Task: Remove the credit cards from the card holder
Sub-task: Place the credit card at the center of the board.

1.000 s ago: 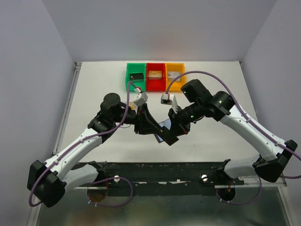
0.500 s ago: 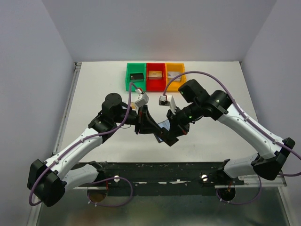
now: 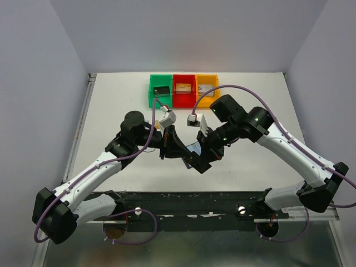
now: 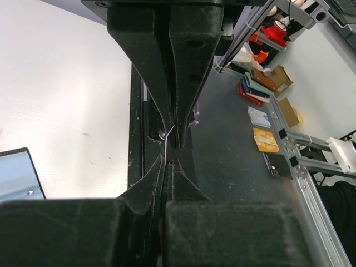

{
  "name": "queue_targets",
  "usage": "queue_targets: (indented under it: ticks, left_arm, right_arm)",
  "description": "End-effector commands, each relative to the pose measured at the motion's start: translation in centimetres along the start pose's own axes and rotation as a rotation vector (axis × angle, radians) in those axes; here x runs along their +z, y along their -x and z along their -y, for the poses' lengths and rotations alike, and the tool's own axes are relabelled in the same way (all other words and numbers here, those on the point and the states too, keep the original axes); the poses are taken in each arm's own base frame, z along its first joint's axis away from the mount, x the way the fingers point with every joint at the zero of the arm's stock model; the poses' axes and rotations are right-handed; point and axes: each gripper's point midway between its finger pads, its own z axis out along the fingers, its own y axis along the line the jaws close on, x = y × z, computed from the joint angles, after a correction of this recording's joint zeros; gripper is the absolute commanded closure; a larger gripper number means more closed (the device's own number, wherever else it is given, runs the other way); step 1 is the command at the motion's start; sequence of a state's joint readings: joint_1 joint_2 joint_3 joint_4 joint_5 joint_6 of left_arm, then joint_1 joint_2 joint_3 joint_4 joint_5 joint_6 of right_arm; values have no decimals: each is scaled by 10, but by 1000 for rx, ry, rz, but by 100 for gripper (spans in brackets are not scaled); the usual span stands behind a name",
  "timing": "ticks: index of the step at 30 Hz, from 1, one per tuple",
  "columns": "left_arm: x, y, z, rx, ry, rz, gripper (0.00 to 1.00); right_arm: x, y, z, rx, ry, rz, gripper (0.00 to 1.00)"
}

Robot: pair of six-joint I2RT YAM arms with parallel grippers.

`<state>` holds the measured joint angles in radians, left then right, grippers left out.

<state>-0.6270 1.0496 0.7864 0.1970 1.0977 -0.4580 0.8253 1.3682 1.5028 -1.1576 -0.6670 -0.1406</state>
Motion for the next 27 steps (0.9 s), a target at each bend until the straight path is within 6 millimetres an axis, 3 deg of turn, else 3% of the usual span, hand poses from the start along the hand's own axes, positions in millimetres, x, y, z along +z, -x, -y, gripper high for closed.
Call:
queue_targets:
  ticks: [1, 5, 9, 11, 18, 19, 21, 23, 27]
  left_arm:
    - [3, -1, 1, 19, -22, 6, 86]
    - [4, -2, 0, 9, -25, 4, 65]
    - [5, -1, 2, 14, -33, 3, 63]
    - [6, -1, 4, 14, -41, -1, 68]
    - [9, -5, 6, 19, -59, -10, 100]
    - [9, -6, 6, 21, -57, -9, 100]
    - [8, -5, 5, 32, -38, 3, 100]
    - [5, -5, -5, 34, 17, 24, 100]
    - [-10, 9, -34, -15, 147, 125, 100]
  right_arm:
    - [-3, -1, -7, -26, 11, -10, 100]
    - [-3, -1, -7, -29, 6, -9, 100]
    - [-3, 0, -6, -33, 4, -7, 99]
    - [-3, 0, -7, -34, 5, -6, 100]
    - [-3, 0, -5, -34, -4, -5, 99]
    - [-4, 0, -3, -29, -18, -3, 94]
    - [-6, 4, 3, -21, -69, 20, 69]
    - [-13, 11, 18, 17, -187, 63, 55]
    - [-46, 27, 49, 107, -427, 187, 47]
